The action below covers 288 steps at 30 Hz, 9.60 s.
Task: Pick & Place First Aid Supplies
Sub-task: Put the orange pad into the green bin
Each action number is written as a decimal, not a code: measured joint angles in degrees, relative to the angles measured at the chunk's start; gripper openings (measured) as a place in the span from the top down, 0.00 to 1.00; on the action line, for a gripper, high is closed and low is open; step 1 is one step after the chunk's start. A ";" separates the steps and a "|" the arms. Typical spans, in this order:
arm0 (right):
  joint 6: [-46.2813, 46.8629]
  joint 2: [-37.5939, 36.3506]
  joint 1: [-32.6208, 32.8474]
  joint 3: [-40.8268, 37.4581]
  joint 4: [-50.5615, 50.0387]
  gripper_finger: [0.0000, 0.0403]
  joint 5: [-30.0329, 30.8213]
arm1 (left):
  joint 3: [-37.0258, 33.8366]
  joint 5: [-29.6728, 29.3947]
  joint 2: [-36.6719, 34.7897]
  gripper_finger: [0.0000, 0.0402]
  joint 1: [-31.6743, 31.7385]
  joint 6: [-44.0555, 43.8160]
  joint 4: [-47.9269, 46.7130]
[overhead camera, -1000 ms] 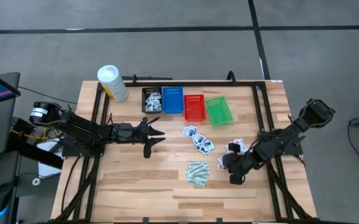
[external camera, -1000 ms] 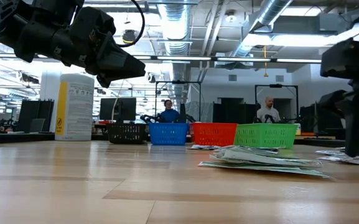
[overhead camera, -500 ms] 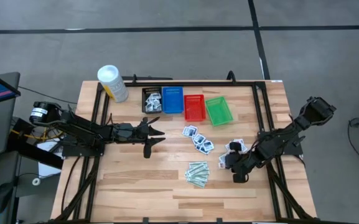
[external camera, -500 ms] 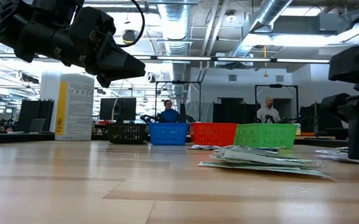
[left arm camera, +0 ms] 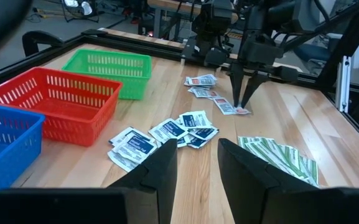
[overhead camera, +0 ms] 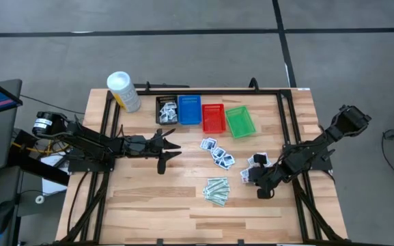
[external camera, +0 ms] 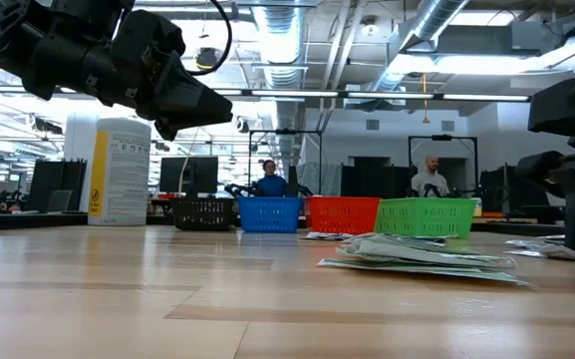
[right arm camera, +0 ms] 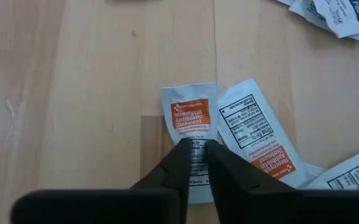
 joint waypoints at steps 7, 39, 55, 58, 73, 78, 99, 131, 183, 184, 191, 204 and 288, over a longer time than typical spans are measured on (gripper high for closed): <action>-1.42 0.11 0.00 -0.37 2.15 0.99 0.89 | 0.00 -0.01 -0.02 0.71 -0.02 0.00 -0.02; -20.50 0.05 -31.41 10.71 4.33 0.99 31.95 | 0.00 -0.03 0.00 0.71 -0.03 -0.02 0.06; -19.98 0.00 -40.02 10.75 4.16 0.99 26.03 | 0.00 -0.02 0.00 0.71 -0.04 -0.02 0.07; -19.98 0.00 -39.60 10.75 4.14 0.99 26.05 | 0.00 -0.03 0.00 0.71 -0.03 -0.02 0.07; -18.18 -0.02 -38.52 10.82 1.44 0.72 32.29 | 0.00 -0.04 0.00 0.71 -0.04 -0.02 0.06; -16.94 -0.04 -36.54 10.82 -0.63 0.71 35.52 | 0.00 -0.03 0.00 0.71 -0.04 -0.02 0.05; -23.52 -0.04 -6.16 10.84 -8.32 0.73 6.06 | 0.00 -0.04 -0.01 0.71 -0.02 -0.02 0.07; -21.40 0.04 -13.66 1.25 1.78 0.73 -8.96 | 0.00 -0.04 0.00 0.71 -0.04 -0.02 0.07; -20.26 0.35 -13.51 6.45 6.91 0.94 -8.50 | 0.00 -0.02 0.00 0.71 -0.04 -0.02 0.08; -20.04 0.34 -13.51 6.46 6.99 0.93 -8.48 | 0.00 -0.04 0.00 0.71 -0.02 -0.02 0.07; -18.56 0.27 -13.51 6.54 7.12 0.79 -8.42 | 0.00 -0.04 0.00 0.71 -0.03 -0.02 0.07; -18.43 0.22 -13.55 2.96 8.38 0.60 -8.17 | 0.00 -0.02 0.00 0.71 -0.02 -0.02 0.08; -24.53 -5.92 -31.33 19.70 -17.78 1.00 17.02 | 0.00 -0.02 -0.01 0.71 -0.04 -0.23 0.07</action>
